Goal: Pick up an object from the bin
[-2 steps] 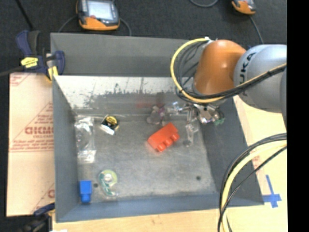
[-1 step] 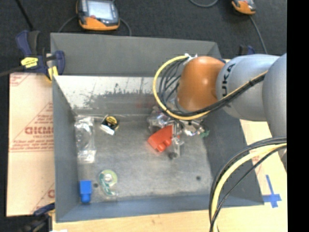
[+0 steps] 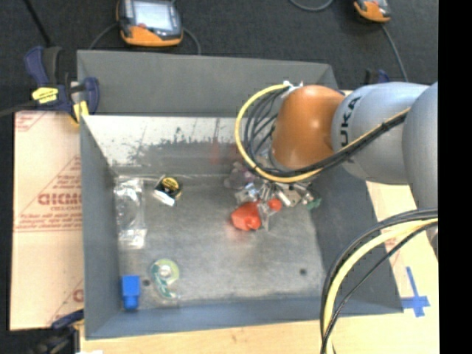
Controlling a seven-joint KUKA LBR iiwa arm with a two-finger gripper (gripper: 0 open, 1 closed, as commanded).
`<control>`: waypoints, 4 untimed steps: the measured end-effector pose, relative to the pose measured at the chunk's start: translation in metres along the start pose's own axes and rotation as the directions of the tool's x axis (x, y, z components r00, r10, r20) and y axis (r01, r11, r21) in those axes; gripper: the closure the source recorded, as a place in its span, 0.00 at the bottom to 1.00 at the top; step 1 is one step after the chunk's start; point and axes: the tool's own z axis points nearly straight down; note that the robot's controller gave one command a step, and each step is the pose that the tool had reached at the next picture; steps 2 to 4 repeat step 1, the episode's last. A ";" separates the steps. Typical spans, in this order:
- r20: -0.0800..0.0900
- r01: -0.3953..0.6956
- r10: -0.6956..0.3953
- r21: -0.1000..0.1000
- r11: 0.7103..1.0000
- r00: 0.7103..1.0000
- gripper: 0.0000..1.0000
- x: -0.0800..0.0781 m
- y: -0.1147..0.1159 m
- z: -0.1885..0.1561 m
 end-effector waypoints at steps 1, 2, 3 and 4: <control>0.006 0.036 -0.036 0.007 0.999 0.999 1.00 0.051 -0.023 -0.145; 0.006 0.036 -0.036 0.007 0.999 0.999 1.00 0.051 -0.023 -0.145; 0.006 0.036 -0.036 0.007 0.999 0.999 1.00 0.051 -0.023 -0.145; 0.006 0.036 -0.036 0.007 0.999 0.999 1.00 0.051 -0.023 -0.145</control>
Offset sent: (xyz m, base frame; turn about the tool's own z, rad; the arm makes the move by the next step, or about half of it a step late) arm -0.0343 -0.0428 0.1392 -0.0415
